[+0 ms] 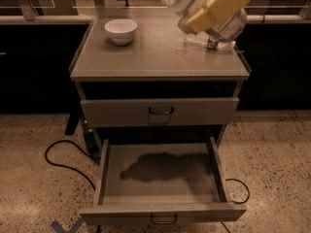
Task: Place blue plastic bottle into middle drawer
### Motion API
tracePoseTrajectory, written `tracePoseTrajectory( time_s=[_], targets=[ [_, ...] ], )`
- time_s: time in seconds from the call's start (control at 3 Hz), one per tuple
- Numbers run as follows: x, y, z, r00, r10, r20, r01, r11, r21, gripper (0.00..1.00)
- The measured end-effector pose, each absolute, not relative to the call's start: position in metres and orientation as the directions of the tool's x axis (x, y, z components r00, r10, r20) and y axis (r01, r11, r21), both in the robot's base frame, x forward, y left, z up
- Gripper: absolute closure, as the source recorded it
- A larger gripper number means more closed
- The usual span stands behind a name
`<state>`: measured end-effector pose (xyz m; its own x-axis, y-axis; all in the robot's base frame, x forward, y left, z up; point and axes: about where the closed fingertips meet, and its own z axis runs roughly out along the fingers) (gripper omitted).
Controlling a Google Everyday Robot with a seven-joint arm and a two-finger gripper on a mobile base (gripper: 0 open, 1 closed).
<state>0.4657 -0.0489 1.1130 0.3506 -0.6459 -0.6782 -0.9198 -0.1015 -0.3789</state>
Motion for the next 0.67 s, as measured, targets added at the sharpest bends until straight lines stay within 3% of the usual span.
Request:
tracePoseTrajectory(
  time_s=[0.67],
  targets=[
    [0.332, -0.014, 1.165, 0.602, -0.479, -0.639, -0.736, -0.021, -0.677, 1.0]
  ],
)
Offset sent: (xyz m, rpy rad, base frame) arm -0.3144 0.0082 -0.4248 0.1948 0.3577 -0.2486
